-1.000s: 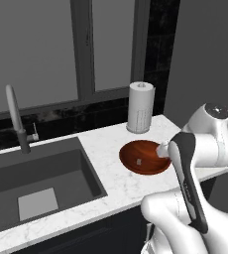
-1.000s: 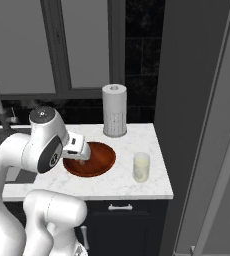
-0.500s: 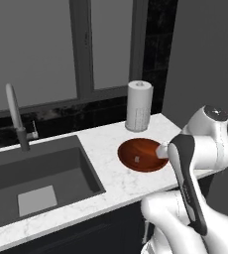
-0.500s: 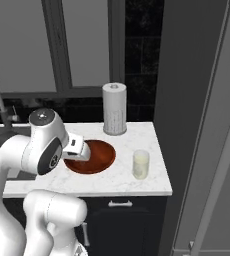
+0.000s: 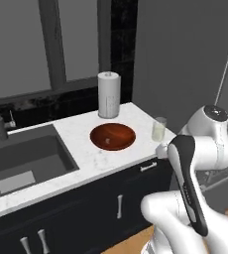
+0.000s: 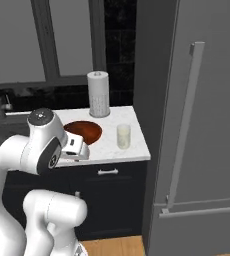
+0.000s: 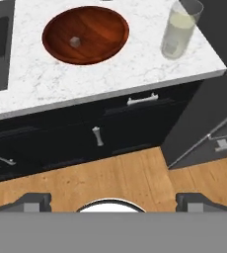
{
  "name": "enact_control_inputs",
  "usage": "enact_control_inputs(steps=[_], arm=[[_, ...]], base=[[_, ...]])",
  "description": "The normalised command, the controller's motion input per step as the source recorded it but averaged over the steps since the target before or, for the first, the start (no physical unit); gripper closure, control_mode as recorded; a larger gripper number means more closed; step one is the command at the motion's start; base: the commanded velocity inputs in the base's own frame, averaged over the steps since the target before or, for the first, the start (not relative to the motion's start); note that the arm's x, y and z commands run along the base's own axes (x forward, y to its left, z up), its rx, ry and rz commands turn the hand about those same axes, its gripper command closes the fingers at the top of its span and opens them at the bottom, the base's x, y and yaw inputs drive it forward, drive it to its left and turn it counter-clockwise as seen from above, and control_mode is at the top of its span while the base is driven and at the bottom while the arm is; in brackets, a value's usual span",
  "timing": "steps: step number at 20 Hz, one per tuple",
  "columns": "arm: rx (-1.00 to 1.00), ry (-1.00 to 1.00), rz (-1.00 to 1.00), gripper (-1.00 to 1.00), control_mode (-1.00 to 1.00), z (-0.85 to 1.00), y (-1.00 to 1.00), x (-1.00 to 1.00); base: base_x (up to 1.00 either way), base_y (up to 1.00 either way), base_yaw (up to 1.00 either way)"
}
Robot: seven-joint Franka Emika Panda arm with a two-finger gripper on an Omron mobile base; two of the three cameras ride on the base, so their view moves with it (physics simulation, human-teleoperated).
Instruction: Grab a lemon wedge from the fridge and one ice cube from the ice bowl, and put them in the glass of lemonade.
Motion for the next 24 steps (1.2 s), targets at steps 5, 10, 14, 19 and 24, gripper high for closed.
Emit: enact_control_inputs(steps=[5, 10, 14, 19, 24], arm=[[0.00, 0.00, 0.00, -1.00, 1.00, 0.00, 0.00, 0.00], [0.00, 0.00, 0.00, -1.00, 1.00, 0.00, 0.00, 0.00], [0.00, 0.00, 0.00, -1.00, 1.00, 0.00, 0.00, 0.00], [0.00, 0.00, 0.00, -1.00, 1.00, 0.00, 0.00, 0.00], [0.00, 0.00, 0.00, -1.00, 1.00, 0.00, 0.00, 0.00]], base=[[0.06, -0.70, -0.53], [0.18, -0.75, -0.45], [0.10, -0.68, -0.35], [-0.11, 0.03, -0.34], [-0.16, 0.47, -0.09]])
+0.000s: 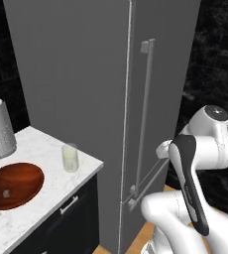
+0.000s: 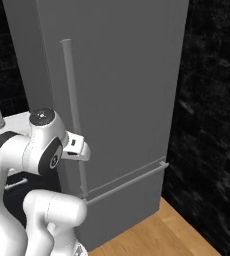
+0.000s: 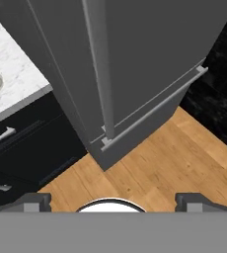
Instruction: Grab a lemon wedge from the fridge and one ice cube from the ice bowl, and put them in the glass of lemonade.
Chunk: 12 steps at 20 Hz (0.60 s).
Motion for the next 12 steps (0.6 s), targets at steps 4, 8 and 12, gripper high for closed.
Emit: enact_control_inputs(steps=[4, 8, 12], arm=[[0.00, 0.00, 0.00, -1.00, 1.00, 0.00, 0.00, 0.00], [0.00, 0.00, 0.00, -1.00, 1.00, 0.00, 0.00, 0.00], [0.00, 0.00, 0.00, -1.00, 1.00, 0.00, 0.00, 0.00]], base=[[0.00, 0.45, -0.02], [-0.03, 0.11, 0.00], [-0.26, -0.01, 0.00]])
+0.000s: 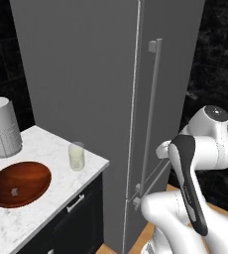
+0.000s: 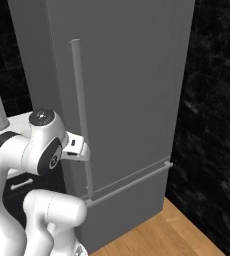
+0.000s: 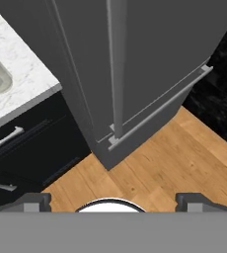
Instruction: Grab a lemon wedge from the fridge and one ice cube from the ice bowl, and put them in the glass of lemonade.
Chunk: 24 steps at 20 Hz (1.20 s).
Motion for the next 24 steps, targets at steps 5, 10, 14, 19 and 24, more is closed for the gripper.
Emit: enact_control_inputs(steps=[5, 10, 14, 19, 24], arm=[[0.00, 0.00, 0.00, -1.00, 1.00, 0.00, 0.00, 0.00], [0.00, 0.00, 0.00, -1.00, 1.00, 0.00, 0.00, 0.00], [0.00, 0.00, 0.00, -1.00, -1.00, 0.00, 0.00, 0.00], [0.00, -0.03, 0.00, -1.00, -1.00, 0.00, 0.01, -0.01], [0.00, -0.29, 0.04, -1.00, -1.00, 0.24, -0.07, 0.01]], base=[[-0.37, 0.00, 0.00], [0.00, 0.00, 0.00], [0.00, 0.00, 0.00], [0.00, 0.00, 0.00], [0.00, 0.00, 0.00]])
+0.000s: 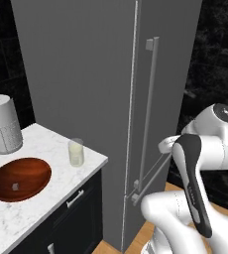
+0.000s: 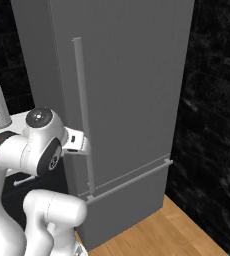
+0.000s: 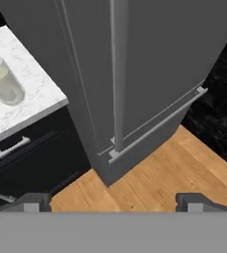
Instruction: Grab a lemon wedge from the fridge and one ice cube from the ice bowl, and put them in the glass of lemonade.
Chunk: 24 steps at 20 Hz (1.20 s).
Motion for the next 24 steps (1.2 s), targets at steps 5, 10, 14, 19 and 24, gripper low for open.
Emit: enact_control_inputs(steps=[5, 10, 14, 19, 24], arm=[[0.00, -0.35, 0.02, -1.00, -1.00, 0.94, 0.00, 0.39], [0.00, -0.17, 0.11, -1.00, -1.00, 0.54, 0.01, 0.85], [0.01, 0.03, 0.20, -1.00, -1.00, 0.00, -0.12, 1.00], [0.00, 0.26, 0.31, -1.00, -1.00, -0.03, 0.00, 0.92], [0.00, 0.27, 0.18, -1.00, -1.00, 0.01, 0.00, 0.15]], base=[[0.00, 0.00, 0.00], [0.00, 0.00, 0.00], [0.00, 0.00, 0.00], [0.00, 0.00, 0.00], [0.00, 0.00, 0.00]])
